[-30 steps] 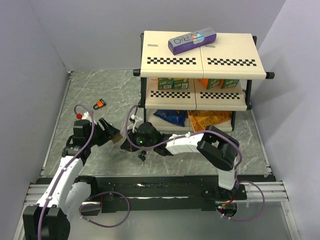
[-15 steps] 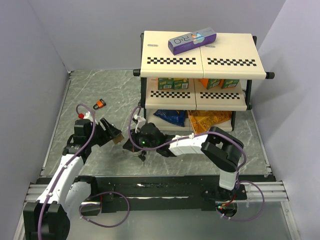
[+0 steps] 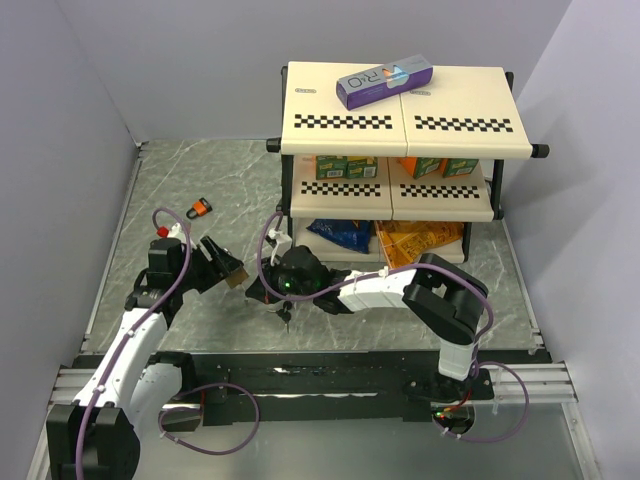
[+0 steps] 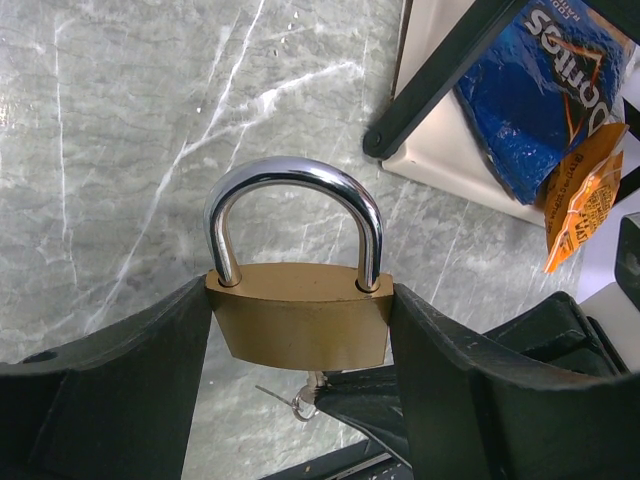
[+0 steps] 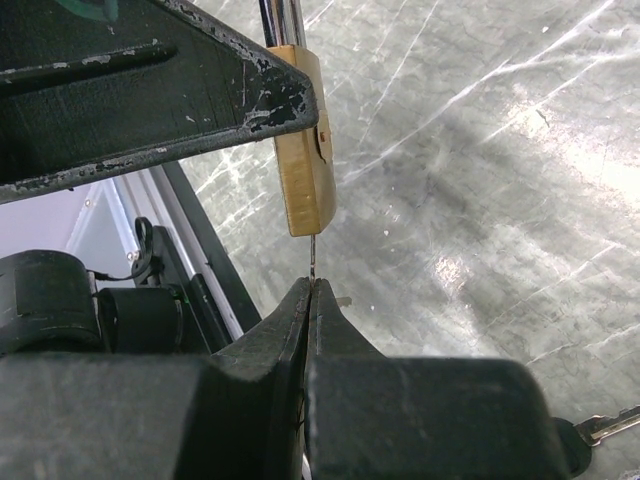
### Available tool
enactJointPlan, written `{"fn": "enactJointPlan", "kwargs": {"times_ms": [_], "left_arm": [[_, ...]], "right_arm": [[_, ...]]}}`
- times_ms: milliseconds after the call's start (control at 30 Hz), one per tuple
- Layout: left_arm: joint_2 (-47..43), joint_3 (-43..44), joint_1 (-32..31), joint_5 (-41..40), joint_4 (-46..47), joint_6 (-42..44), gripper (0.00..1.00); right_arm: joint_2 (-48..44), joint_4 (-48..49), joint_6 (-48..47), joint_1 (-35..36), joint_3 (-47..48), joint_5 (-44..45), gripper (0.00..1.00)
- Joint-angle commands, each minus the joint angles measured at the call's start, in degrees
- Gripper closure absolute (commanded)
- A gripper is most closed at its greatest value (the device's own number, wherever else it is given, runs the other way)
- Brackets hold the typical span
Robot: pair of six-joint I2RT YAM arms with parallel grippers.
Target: Unlock with the key
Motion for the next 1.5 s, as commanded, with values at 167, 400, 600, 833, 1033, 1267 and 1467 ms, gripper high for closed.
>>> {"fn": "enactJointPlan", "kwargs": {"times_ms": [167,400,600,833,1033,1267,1467], "left_arm": [[0.0,2.8,0.0,6.2,5.1,-0.1,0.99],[0.6,2.4,0.0,8.1,5.5,-0.3,0.99],[1.6,2.1,0.2,10.0,5.9,-0.5,0.99],[2.3,1.3,2.3,13.8,6.6,-1.1,0.99],[2.7,0.5,3.5,17.1,7.7,-2.2,0.99],[3.6,0.0,5.0,19.6,8.1,-3.0,0.99],[4.7,0.2,6.0,21.0,7.5,-2.2,0.99]], "right_arm": [[-3.7,4.2,-1.2,-0.4,0.1,3.4,1.0],[-4.1,4.8,-0.9,-0.9,-1.1,3.5,1.0],[-5.2,5.3,-1.1,-1.3,-2.3,4.1,1.0],[-6.4,6.1,-1.1,-1.4,-3.6,4.5,1.0],[-7.1,6.9,-0.9,-1.4,-4.7,4.9,1.0],[-8.6,8.2,-1.8,-1.5,-6.2,5.8,1.0],[-9.2,9.5,-3.4,-1.3,-7.2,6.1,1.0]]}}
